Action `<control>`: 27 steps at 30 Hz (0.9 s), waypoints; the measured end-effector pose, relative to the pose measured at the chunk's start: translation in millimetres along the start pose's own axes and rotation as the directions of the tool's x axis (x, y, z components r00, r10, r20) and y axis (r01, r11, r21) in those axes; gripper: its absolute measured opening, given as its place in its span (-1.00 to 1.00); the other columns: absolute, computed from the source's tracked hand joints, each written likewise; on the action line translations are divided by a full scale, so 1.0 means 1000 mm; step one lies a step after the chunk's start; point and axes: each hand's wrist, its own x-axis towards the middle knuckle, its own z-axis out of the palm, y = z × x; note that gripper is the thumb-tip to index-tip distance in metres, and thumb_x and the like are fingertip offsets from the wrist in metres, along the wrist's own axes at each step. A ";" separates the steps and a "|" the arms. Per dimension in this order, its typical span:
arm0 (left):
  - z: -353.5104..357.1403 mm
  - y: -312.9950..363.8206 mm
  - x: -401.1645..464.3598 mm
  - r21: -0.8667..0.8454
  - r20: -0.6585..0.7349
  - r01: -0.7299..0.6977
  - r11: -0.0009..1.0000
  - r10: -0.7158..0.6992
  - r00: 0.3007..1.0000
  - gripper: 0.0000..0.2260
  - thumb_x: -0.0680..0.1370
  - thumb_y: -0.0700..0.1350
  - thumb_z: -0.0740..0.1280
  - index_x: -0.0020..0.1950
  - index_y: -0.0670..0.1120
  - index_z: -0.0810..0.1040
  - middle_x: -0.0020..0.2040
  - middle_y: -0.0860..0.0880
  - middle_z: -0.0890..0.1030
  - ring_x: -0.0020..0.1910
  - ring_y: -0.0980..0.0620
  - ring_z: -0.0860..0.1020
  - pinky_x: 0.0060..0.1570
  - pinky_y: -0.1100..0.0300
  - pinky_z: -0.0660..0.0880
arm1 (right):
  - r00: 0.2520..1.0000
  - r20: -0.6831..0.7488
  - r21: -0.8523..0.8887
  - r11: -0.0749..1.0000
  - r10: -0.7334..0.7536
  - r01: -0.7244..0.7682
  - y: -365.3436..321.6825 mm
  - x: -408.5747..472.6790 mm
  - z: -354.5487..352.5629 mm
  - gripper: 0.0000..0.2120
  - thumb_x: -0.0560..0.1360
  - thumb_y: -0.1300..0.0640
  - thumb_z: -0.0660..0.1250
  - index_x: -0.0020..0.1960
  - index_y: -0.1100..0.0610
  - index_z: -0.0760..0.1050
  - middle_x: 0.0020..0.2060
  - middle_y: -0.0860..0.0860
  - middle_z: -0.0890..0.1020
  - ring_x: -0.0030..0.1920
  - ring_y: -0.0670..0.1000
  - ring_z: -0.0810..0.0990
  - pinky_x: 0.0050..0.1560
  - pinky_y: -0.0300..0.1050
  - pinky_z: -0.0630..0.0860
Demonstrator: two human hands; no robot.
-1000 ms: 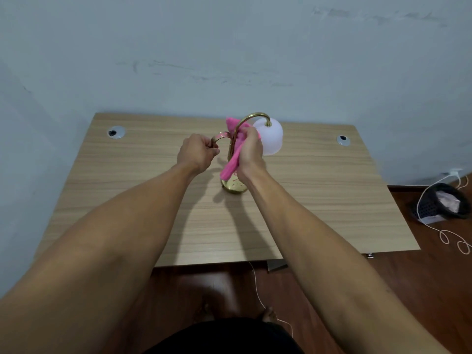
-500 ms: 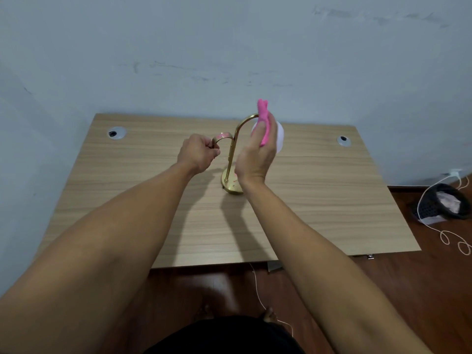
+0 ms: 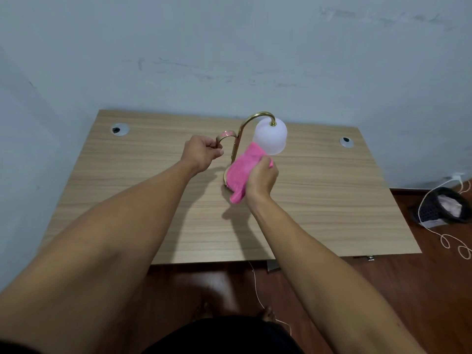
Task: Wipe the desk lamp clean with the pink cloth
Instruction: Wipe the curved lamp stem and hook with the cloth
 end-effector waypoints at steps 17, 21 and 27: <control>0.006 -0.021 -0.017 -0.170 0.008 0.025 0.985 -0.024 1.000 -0.79 0.37 -0.13 0.39 -0.07 -0.15 0.74 -0.20 -0.07 0.73 -0.20 0.06 0.56 -0.08 0.00 0.59 | 0.359 0.737 -0.397 0.062 -0.572 0.916 0.019 0.009 0.020 -0.45 0.65 0.06 0.08 0.61 0.18 0.32 0.64 0.14 0.27 0.67 0.22 0.13 0.62 0.21 0.15; 0.007 -0.016 -0.018 -0.127 -0.025 0.000 0.992 -0.003 1.000 -0.74 0.34 -0.13 0.32 -0.10 -0.19 0.73 -0.28 -0.15 0.69 -0.25 0.09 0.49 -0.22 0.08 0.47 | 0.319 0.796 -0.343 0.051 -0.514 0.938 0.017 0.013 0.019 -0.43 0.61 0.10 0.08 0.56 0.32 0.36 0.59 0.25 0.34 0.63 0.34 0.19 0.60 0.25 0.22; 0.006 -0.014 -0.022 -0.110 -0.023 -0.023 0.994 0.021 1.000 -0.82 0.48 -0.34 0.37 0.00 -0.21 0.74 -0.16 -0.16 0.73 -0.37 0.30 0.53 -0.23 0.30 0.47 | 0.192 0.857 -0.240 -0.042 -0.478 0.970 0.022 0.017 0.005 -0.40 0.59 0.10 0.10 0.55 0.36 0.35 0.57 0.24 0.37 0.62 0.27 0.24 0.66 -0.05 0.02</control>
